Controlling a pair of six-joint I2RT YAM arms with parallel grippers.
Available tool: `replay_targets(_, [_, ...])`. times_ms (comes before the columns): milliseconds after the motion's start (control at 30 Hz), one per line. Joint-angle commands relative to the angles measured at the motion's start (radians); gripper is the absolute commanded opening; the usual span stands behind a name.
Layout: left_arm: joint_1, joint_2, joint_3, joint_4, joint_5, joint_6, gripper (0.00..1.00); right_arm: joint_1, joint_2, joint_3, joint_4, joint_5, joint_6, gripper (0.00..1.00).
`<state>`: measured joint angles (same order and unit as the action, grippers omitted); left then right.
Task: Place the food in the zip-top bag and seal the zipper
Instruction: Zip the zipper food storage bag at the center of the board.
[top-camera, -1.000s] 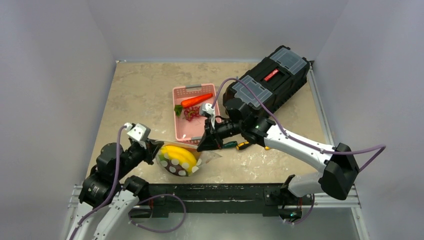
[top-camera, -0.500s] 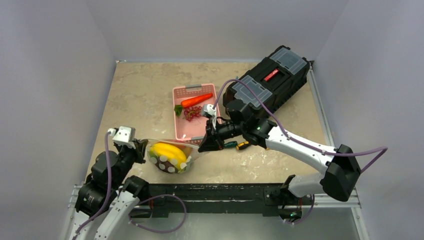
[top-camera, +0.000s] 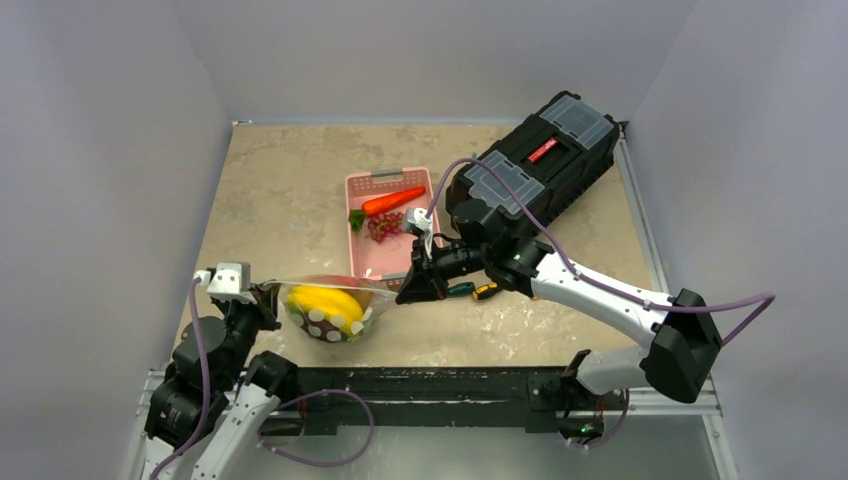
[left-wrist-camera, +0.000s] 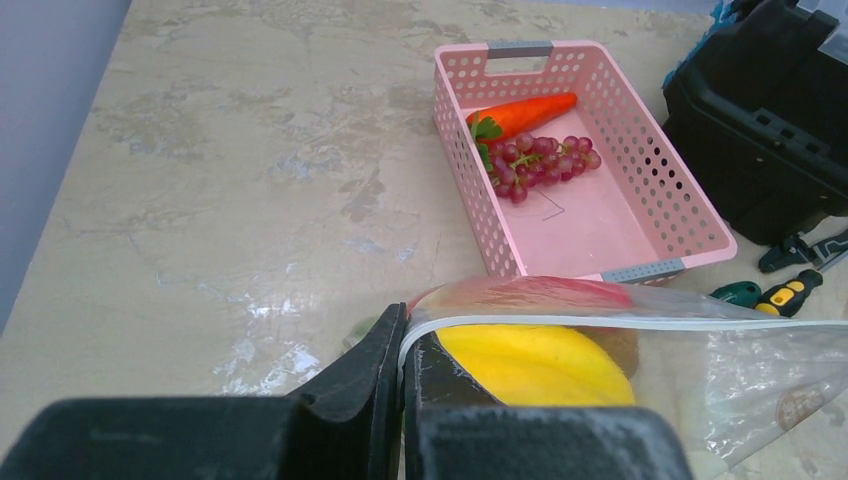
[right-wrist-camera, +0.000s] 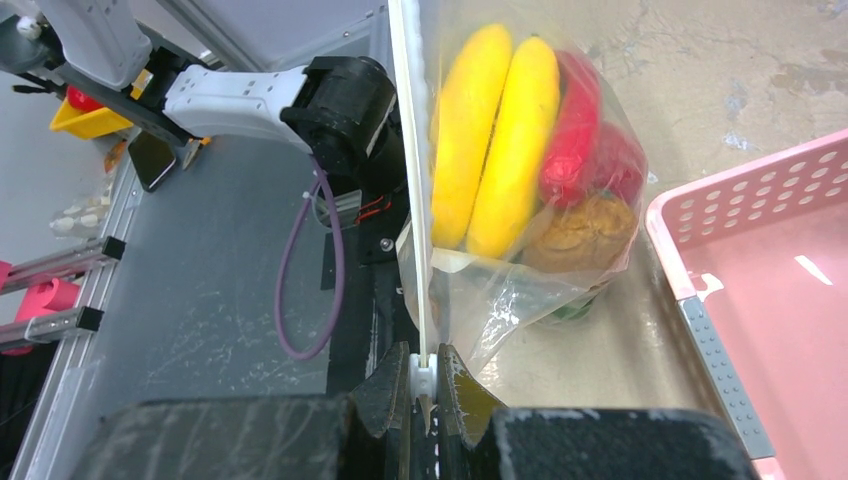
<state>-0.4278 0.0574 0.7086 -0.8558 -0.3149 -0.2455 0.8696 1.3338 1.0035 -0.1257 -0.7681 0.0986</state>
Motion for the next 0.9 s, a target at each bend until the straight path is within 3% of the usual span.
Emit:
replay_targets(0, [0.023,-0.031,0.043,0.021,-0.155,-0.005,0.0,-0.007,-0.045,-0.021,-0.023,0.006,0.014,0.0])
replay_targets(433, [0.045,-0.035,0.04,0.024,-0.147,-0.005,0.0,-0.007,-0.039,-0.03,-0.029,0.036,0.019,0.0])
replay_targets(467, [0.045,-0.032,0.04,0.026,-0.141,-0.003,0.0,-0.007,-0.037,-0.027,-0.032,0.038,0.016,0.04])
replay_targets(633, [0.046,-0.015,0.04,0.03,-0.117,0.004,0.0,-0.007,-0.019,0.009,-0.04,0.059,0.016,0.48])
replay_targets(867, [0.044,-0.014,0.038,0.035,-0.103,0.007,0.0,-0.007,-0.034,0.038,0.054,0.035,0.073,0.78])
